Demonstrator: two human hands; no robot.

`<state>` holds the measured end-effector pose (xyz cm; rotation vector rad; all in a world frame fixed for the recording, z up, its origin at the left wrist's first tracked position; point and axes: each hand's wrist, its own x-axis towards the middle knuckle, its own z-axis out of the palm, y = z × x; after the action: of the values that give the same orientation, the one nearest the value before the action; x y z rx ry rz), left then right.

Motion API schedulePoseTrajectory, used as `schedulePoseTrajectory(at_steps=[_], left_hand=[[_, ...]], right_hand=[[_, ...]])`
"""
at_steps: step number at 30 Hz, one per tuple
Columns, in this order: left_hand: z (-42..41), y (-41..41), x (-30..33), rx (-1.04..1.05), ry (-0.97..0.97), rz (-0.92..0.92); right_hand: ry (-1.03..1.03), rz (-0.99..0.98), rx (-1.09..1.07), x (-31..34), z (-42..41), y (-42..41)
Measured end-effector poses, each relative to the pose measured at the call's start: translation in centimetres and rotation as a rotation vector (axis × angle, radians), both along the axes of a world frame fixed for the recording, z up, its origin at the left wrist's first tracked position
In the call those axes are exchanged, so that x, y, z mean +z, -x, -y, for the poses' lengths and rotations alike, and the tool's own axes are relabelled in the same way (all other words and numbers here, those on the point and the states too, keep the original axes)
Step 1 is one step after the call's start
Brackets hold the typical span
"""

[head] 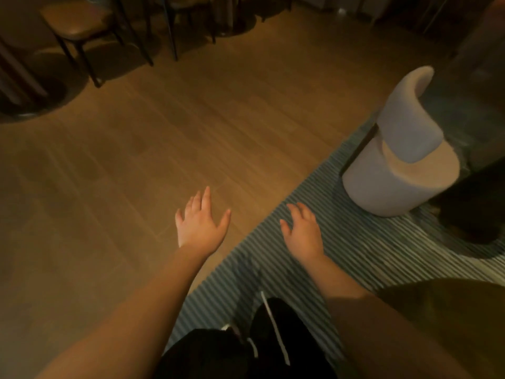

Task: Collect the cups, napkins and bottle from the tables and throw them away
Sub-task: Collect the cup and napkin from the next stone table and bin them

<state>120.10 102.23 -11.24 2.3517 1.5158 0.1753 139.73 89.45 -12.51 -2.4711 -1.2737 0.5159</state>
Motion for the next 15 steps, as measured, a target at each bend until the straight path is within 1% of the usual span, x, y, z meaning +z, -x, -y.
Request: schedulePoseTrajectory(at_steps=[5, 9, 12, 15], left_hand=[[-13.7, -10.3, -1.4, 0.018, -0.007, 0.025], [-26.0, -21.3, -3.5, 0.038, -0.021, 0.021], [-35.6, -29.9, -3.9, 0.072, -0.008, 0.027], [-44.9, -36.6, -3.1, 0.147, 0.002, 0.048]], right_hand=[[-0.029, 0.024, -0.009, -1.5, -13.4, -10.6], [-0.073, 0.019, -0.030, -3.1, -26.8, -22.0], [-0.084, 0.012, 0.000, -2.8, -37.3, -31.0], [-0.088, 0.031, 0.052, -1.9, -46.3, -38.6]])
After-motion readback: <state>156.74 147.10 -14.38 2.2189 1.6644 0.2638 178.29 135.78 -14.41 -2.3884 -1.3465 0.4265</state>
